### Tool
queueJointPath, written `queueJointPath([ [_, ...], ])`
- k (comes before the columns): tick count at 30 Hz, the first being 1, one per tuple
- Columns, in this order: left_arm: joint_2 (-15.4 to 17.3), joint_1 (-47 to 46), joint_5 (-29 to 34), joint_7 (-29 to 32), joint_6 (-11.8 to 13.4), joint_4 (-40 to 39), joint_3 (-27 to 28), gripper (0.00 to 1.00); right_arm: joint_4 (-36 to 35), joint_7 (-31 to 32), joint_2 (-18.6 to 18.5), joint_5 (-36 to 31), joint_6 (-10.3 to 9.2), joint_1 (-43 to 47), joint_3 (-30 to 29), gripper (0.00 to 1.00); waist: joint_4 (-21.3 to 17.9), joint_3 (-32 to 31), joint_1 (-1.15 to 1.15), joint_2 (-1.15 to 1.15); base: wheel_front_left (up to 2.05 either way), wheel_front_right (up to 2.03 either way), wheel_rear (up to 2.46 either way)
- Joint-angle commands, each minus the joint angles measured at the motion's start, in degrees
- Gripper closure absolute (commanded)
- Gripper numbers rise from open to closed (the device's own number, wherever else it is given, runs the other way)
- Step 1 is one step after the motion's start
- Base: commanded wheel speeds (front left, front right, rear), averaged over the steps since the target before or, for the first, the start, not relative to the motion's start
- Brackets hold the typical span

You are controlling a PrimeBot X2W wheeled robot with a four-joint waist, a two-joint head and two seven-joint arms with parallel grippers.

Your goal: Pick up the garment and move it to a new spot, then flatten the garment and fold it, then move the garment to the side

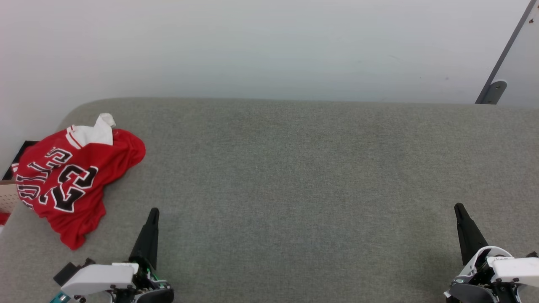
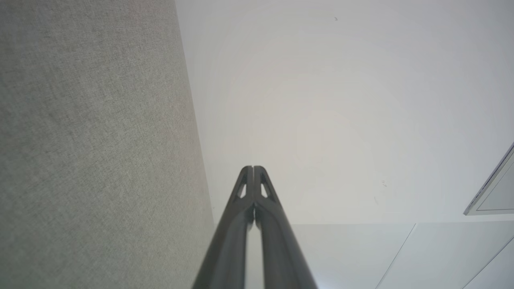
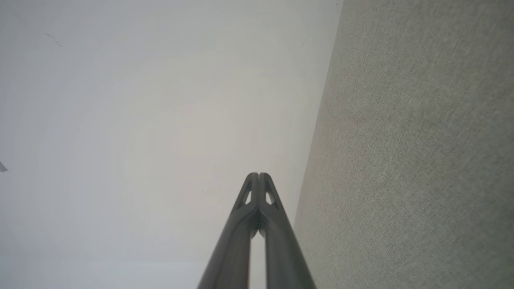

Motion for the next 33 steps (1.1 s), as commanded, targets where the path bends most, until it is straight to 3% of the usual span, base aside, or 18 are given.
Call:
queueJointPath([
  [1, 0.0, -0.2, 0.3, 0.2, -0.4, 0.1, 0.2, 1.0, 0.0, 0.0, 0.2, 0.2, -0.06, -0.1, 0.2, 1.0, 0.0, 0.0, 0.0, 0.0, 0.0, 0.0, 0.0],
  [33, 0.0, -0.2, 0.3, 0.2, -0.4, 0.1, 0.2, 1.0, 0.0, 0.0, 0.2, 0.2, -0.06, -0.1, 0.2, 1.0, 0.0, 0.0, 0.0, 0.0, 0.0, 0.0, 0.0],
])
